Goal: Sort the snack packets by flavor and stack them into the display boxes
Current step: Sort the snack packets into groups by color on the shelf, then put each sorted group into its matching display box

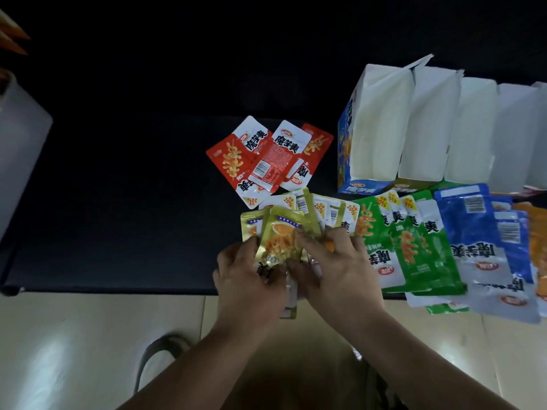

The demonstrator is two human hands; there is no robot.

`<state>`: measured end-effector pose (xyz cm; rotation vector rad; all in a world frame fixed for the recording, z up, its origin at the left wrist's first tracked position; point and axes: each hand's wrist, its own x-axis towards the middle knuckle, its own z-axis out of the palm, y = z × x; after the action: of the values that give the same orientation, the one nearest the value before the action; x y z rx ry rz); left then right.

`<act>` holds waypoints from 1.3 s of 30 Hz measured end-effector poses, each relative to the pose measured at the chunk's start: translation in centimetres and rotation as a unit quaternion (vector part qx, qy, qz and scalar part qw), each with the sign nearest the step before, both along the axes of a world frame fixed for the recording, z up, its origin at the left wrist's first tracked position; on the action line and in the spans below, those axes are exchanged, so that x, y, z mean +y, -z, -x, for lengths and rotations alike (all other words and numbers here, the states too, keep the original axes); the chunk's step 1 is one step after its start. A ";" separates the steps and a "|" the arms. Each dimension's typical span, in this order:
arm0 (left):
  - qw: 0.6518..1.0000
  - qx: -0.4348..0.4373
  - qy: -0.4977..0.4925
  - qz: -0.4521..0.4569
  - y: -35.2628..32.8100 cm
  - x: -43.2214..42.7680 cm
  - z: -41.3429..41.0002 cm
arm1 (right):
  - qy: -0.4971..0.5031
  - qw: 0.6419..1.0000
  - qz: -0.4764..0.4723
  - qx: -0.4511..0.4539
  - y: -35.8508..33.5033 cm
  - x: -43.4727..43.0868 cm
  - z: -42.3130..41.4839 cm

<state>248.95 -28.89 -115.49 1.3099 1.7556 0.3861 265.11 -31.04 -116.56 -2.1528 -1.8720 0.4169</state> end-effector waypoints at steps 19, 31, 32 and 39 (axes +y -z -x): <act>0.982 -0.173 -0.059 0.042 -0.3 2.0 -2.0 | -0.049 0.996 -0.044 0.054 0.7 0.9 -2.7; 0.975 -0.215 0.062 -0.017 -1.7 2.2 -1.3 | -0.037 0.996 -0.032 0.076 -0.2 1.2 -2.5; 0.971 -0.231 0.058 0.000 -2.0 2.3 -1.3 | -0.036 0.995 -0.035 0.087 -0.5 1.1 -2.5; 0.959 -0.266 -0.085 0.044 -2.0 2.8 1.2 | 0.090 0.931 0.026 0.353 -2.2 0.6 -3.6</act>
<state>247.74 -26.13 -113.50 0.8858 1.4081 0.6799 268.71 -30.41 -114.41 -1.8217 -1.2576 1.0413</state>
